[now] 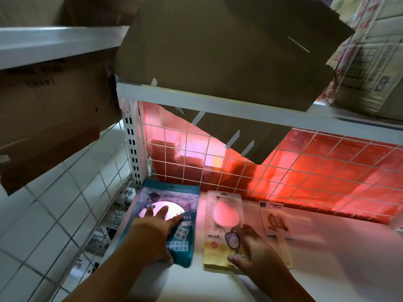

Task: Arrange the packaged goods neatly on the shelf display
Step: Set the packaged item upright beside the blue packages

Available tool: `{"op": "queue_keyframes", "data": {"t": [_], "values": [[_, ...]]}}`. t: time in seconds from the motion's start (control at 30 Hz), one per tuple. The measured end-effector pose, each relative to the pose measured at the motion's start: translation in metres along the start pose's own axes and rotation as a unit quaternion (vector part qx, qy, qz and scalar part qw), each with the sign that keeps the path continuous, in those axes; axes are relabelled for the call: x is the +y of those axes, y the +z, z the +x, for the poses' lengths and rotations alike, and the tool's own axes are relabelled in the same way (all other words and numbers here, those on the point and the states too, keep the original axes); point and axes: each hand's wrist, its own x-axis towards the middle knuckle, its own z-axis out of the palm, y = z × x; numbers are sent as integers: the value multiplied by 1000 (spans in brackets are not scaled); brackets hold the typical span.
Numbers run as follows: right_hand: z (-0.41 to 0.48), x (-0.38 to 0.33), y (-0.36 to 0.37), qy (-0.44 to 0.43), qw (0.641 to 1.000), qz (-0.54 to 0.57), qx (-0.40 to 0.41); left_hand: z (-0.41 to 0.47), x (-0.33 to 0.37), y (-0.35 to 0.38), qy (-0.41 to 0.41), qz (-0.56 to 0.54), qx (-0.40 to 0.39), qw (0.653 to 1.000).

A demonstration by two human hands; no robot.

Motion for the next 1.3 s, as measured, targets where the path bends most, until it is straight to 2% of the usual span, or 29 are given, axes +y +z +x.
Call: {"op": "queue_keyframes", "data": {"t": [0.27,0.47,0.83,1.0,1.13,1.3], "values": [[1,2,1,14,1000,-4,-9,0,1,1,1,-17,5,1000],[1,1,-1,10,1000,1,-6,2,10,-10,1,-64,-24,998],[1,-3,1,6,1000,-3,-11,16,83,-1,184,-90,99,974],[-9,1,-7,19,998,-53,24,30,100,-2,209,-83,124,966],[-24,9,-25,60,997,-25,47,36,115,-19,205,-72,154,964],[-52,26,-52,51,992,-34,109,37,153,-45,222,-71,195,953]]}}
